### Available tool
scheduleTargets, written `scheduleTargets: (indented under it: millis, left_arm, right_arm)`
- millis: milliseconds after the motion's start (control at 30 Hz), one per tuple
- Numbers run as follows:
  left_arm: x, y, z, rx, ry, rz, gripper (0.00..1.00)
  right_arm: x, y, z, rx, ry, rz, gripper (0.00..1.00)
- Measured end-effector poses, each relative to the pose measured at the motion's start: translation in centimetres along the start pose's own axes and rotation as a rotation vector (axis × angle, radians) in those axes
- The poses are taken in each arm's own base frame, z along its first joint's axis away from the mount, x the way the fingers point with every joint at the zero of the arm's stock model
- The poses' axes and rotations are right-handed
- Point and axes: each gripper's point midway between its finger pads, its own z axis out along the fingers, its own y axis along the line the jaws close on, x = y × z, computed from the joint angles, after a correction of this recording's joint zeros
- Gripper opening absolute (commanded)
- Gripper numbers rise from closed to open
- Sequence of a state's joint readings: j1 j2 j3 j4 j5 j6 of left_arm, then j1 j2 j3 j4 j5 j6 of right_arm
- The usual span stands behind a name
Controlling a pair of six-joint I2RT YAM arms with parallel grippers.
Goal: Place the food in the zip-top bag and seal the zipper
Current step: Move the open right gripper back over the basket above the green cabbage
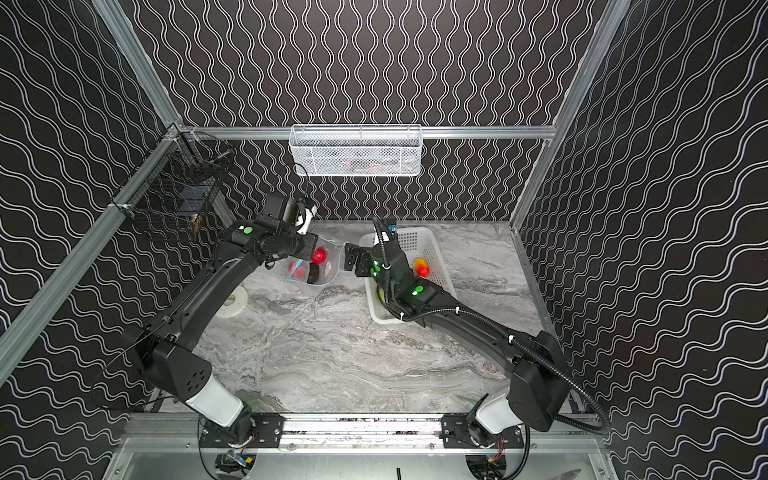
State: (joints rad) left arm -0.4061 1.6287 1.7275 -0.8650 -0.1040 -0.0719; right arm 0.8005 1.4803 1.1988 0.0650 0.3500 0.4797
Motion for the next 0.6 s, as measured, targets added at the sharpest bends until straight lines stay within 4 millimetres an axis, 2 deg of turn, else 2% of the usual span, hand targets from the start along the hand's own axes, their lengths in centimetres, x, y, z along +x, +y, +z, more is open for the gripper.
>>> scheduleTargets:
  millis: [133, 467, 600]
  left_arm:
    - [0.0, 0.0, 0.0, 0.000, -0.002, 0.000, 0.00]
    - [0.1, 0.0, 0.0, 0.003, 0.000, -0.001, 0.00]
    - [0.1, 0.0, 0.0, 0.002, 0.000, -0.001, 0.00]
  right_arm:
    - [0.3, -1.5, 0.3, 0.039, 0.019, 0.006, 0.99]
    - [2.2, -6.8, 1.2, 0.134, 0.102, 0.092, 0.99]
    - [2.8, -7.9, 1.3, 0.142, 0.136, 0.124, 0.99]
